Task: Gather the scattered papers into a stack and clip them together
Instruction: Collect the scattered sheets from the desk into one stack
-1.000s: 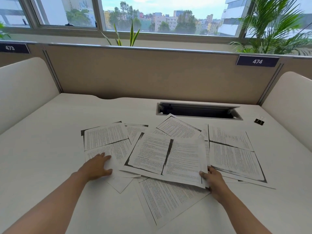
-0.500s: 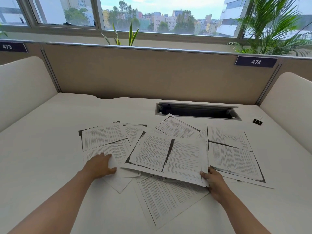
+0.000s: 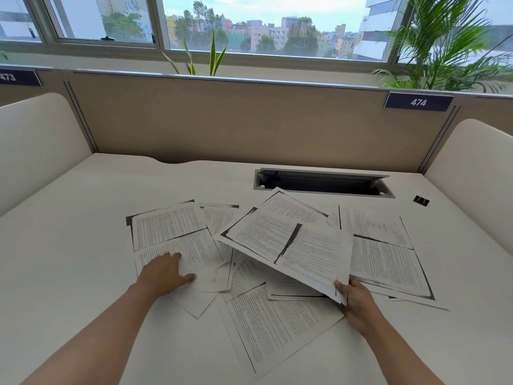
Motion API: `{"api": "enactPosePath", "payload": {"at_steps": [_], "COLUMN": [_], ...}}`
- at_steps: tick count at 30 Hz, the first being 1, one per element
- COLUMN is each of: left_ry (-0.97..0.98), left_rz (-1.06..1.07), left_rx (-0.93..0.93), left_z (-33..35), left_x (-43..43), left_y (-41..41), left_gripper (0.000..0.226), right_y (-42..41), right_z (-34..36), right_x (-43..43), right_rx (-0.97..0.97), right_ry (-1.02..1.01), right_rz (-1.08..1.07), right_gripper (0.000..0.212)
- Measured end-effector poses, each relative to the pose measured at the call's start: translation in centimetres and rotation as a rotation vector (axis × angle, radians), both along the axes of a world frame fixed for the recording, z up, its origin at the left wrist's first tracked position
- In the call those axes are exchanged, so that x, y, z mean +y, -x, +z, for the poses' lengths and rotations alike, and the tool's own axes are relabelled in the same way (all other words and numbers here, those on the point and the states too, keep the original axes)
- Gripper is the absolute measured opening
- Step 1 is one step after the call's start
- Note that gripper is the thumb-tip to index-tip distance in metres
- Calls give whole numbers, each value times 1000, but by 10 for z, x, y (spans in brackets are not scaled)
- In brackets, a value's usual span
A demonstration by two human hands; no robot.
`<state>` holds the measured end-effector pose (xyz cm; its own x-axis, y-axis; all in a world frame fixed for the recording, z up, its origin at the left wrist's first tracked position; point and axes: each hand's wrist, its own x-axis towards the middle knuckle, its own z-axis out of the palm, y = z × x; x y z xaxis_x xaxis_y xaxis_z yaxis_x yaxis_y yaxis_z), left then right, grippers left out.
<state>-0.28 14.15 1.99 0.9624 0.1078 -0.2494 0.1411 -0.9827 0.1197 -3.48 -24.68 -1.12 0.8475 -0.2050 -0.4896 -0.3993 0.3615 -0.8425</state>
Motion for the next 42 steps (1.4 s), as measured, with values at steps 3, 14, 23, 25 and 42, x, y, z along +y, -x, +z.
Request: {"api": "enactPosePath", "payload": {"at_steps": [3, 14, 23, 25, 42], "left_ry": [-5, -42, -95, -146, -181], "left_rz": [20, 68, 98, 82, -93], "left_rx": [14, 28, 86, 94, -156], "left_z": [-1, -11, -7, 0, -16], "left_x": [-5, -12, -19, -26, -79], "left_y": [-1, -8, -13, -15, -25], "left_gripper": [85, 78, 69, 67, 43], "right_y": [0, 1, 2, 2, 3], "right_z": [0, 2, 3, 3, 4], "right_x": [1, 4, 3, 3, 4], "right_rx": [5, -24, -13, -15, -22], "right_ry": [7, 8, -9, -8, -22], "right_rz": [-10, -37, -53, -49, -37], "right_gripper": [34, 35, 34, 32, 27]}}
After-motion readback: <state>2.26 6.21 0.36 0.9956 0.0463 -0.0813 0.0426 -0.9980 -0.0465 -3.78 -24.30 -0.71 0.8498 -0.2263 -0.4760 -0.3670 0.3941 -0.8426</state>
